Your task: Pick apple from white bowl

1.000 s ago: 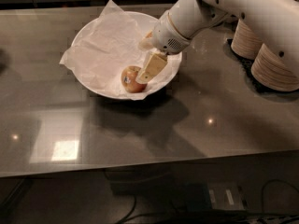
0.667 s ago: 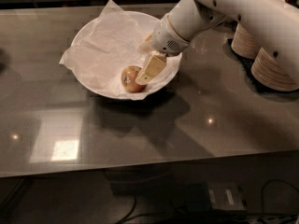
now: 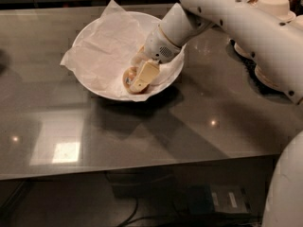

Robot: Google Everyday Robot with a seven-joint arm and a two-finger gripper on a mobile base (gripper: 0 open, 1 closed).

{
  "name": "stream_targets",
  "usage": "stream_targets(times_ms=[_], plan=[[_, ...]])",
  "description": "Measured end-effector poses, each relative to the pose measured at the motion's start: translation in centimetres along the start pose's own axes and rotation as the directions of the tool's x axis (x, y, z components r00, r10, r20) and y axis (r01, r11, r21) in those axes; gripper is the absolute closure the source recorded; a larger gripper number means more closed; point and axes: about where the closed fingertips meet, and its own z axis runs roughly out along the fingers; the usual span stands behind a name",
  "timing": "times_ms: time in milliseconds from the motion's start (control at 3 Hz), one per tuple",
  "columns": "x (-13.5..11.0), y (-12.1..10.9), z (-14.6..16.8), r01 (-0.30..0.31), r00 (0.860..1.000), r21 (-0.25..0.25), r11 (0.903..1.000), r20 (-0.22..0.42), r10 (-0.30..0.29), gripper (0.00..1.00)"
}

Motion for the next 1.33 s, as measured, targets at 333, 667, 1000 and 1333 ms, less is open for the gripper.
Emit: stream_targets(times_ms=[333,667,1000,1333], plan=[[0.2,0.13,1.4,-0.011,1.0,-0.044,0.999,-0.008,0.01,0.39],[0.55,0.22,2.35,-0.022,1.0,-0.073,0.9971,-0.006,0.022,0.43],[0.55,0.22,2.35,-0.022,1.0,-0.073,0.9971,-0.006,0.022,0.61],[0.55,0.22,2.35,-0.022,1.0,-0.073,0.9971,-0.006,0.022,0.85]])
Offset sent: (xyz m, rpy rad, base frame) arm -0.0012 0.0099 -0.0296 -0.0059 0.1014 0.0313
